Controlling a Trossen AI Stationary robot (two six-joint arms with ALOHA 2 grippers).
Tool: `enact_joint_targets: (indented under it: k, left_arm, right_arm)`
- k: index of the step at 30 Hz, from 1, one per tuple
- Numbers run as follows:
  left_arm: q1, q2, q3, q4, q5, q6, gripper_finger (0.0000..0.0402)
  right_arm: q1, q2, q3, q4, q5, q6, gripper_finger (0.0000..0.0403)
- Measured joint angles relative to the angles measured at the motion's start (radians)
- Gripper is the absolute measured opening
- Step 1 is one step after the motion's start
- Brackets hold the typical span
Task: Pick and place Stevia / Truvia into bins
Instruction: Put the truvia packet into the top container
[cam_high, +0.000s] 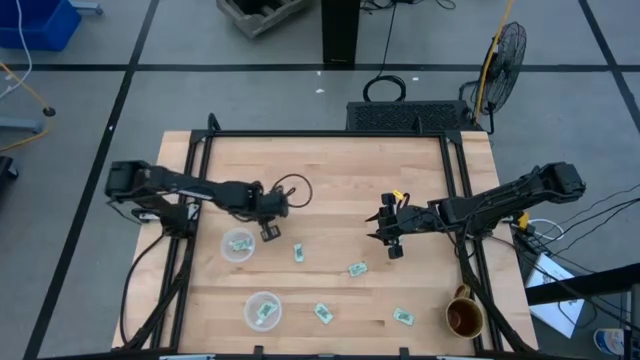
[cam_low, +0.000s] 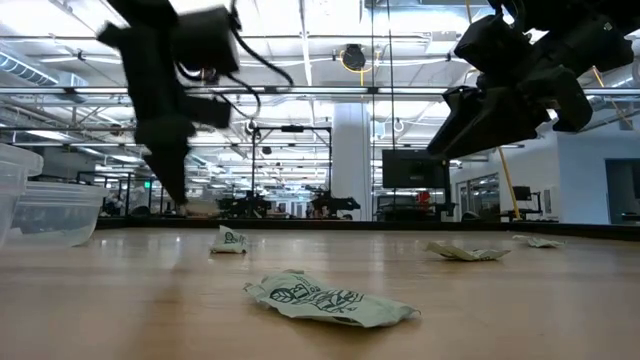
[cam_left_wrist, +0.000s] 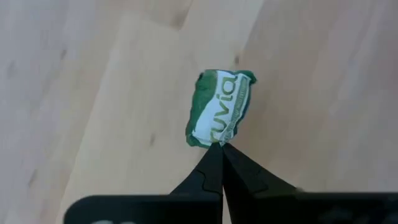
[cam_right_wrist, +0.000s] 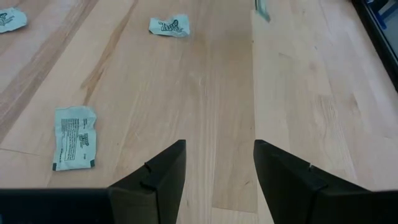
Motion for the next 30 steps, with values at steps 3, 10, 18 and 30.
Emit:
enact_joint_targets:
  k: [3, 10, 18, 30]
  left_arm:
    - [-0.077, -0.101, 0.0, -0.096, 0.001, -0.109, 0.0003]
    - [-0.308, -0.257, 0.002, -0.261, 0.094, -0.468, 0.0002]
    - [-0.56, -0.252, 0.002, -0.298, 0.091, -0.766, 0.0002]
    - [-0.598, -0.115, -0.004, -0.403, 0.019, -0.823, 0.0007]
  right_arm:
    - [0.0, 0.0, 0.0, 0.003, 0.0, 0.0, 0.0183]
    - [0.0, 0.0, 0.0, 0.002, 0.0, 0.05, 0.0183]
    - [0.0, 0.0, 0.0, 0.002, -0.001, 0.065, 0.0183]
    - [0.0, 0.0, 0.0, 0.002, -0.001, 0.079, 0.0183]
